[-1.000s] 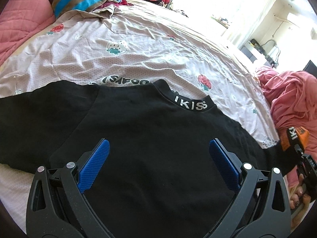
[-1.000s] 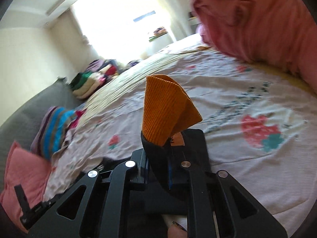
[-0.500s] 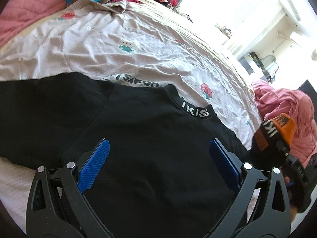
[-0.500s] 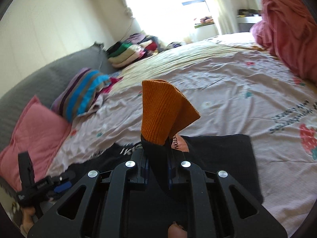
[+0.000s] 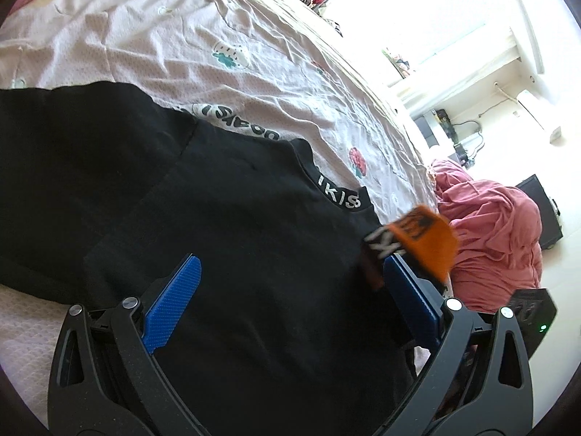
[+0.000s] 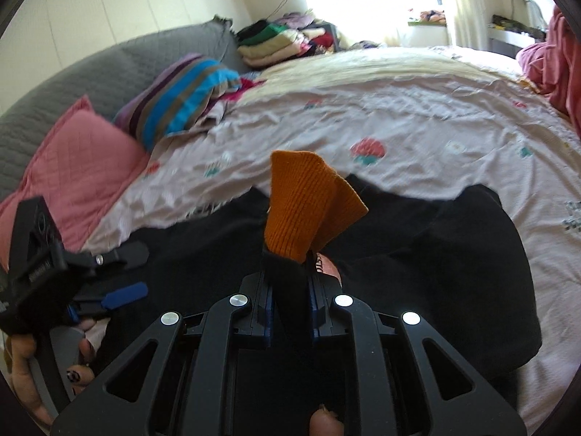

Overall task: Fold small clothes
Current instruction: 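Carry the sleeve across the shirt body and lower it with the right tool, then open the right tool to release the cuff and withdraw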

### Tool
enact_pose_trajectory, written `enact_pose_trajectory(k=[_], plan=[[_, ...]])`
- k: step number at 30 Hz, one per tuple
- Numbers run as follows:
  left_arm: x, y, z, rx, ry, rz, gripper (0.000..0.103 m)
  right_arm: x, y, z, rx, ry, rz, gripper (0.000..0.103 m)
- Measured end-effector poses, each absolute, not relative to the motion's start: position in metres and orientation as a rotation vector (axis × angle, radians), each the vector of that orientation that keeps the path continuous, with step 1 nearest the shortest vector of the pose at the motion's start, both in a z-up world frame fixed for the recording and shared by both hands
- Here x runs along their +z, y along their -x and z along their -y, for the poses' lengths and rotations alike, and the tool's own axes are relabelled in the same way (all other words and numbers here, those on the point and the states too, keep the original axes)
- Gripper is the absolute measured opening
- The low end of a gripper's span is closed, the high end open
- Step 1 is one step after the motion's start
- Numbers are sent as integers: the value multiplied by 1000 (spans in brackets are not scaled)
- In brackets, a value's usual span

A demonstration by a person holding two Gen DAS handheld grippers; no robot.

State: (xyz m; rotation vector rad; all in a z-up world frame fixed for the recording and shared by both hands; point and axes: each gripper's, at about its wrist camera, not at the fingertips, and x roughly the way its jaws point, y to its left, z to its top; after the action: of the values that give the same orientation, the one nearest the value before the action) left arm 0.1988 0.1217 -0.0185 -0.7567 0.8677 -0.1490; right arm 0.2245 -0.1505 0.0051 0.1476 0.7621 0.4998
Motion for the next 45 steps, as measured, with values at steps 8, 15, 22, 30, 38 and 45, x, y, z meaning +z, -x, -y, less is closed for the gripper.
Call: enact_pose_trajectory(k=[8, 15, 22, 30, 38, 45], plan=[[-25, -197, -120, -205, 810, -866, 94, -3, -205, 142, 604, -127, -806, 42], [-36, -199, -105, -293, 843, -893, 84, 3, -194, 173, 590, -185, -812, 43], [-43, -206, -79, -318, 781, -939, 56, 4, -191, 212, 530, -264, -821, 43], [-38, -210, -60, -295, 656, -914, 1, 4, -191, 249, 450, -306, -812, 43], [1, -193, -76, -299, 622, -770, 0, 1, -190, 261, 427, -310, -815, 43], [26, -177, -94, -280, 611, -690, 0, -4, -192, 265, 389, -298, -834, 43]])
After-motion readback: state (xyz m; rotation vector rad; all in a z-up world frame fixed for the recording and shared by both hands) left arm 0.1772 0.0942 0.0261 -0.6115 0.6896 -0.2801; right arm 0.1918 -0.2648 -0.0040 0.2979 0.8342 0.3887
